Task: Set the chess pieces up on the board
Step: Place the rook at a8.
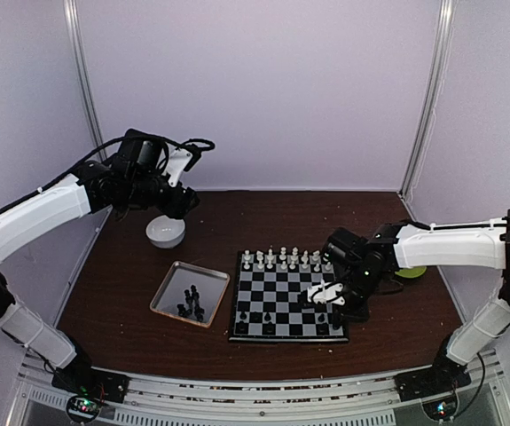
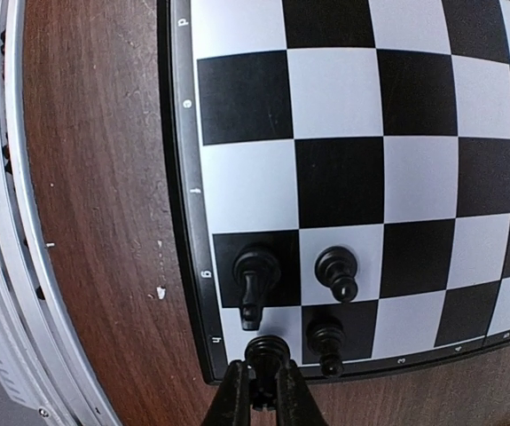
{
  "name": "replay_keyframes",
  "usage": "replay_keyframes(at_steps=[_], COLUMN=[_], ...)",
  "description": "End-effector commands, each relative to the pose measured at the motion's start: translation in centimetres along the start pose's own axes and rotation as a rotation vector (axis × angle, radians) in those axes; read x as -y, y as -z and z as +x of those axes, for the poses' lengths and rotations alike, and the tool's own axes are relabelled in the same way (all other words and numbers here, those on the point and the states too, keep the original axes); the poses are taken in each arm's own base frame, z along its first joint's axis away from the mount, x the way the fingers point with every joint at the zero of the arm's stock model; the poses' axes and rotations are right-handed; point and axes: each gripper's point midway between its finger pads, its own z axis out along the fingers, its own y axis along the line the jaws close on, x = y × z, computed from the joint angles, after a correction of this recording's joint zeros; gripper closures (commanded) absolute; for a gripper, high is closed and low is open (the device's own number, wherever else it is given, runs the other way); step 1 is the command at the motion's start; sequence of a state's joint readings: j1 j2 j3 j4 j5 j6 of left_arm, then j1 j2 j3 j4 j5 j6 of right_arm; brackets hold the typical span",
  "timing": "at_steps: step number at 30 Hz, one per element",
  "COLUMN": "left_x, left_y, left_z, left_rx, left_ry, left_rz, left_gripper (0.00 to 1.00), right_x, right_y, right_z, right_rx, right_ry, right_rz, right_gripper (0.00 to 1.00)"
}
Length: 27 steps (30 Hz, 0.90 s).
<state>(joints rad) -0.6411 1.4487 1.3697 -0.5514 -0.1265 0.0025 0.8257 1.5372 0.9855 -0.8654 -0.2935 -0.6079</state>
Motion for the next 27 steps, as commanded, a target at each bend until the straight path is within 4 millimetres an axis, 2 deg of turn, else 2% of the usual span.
replay_keyframes(at_steps=[1,14,19,23,27], left_x=[-0.2,0.2,0.2,0.2,0.2], left_y=[0.1,-0.3,-0.3,-0.5,-0.6], left_z=[-1.1,-0.9,-0.9,-0.8,-0.6], left_rx=[0.023,0.01,0.006,0.001,-0.007], left_ry=[-0.006,-0.009,-0.009,-0.011,-0.014], left_rz=[0.008,0.024,0.028,0.025,0.022], left_gripper=[0.41,0.41,0.41,0.41,0.41], right_x=[-0.5,-0.4,-0.3,-0.8,-1.4], right_y=[-0.6,-1.3,-1.5,-0.6,1.3], right_z=[0.3,0.3,0.4,0.1,-0.4], right_rx=[-0.005,-0.01,-0.014,0.006,0.038], right_ry=[0.018,0.013,0.008,0.014,0.028], right_rz=[-0.024,-0.028,-0.024,-0.04,-0.047], right_gripper=[0.93,0.91,0.86,0.82,0.78])
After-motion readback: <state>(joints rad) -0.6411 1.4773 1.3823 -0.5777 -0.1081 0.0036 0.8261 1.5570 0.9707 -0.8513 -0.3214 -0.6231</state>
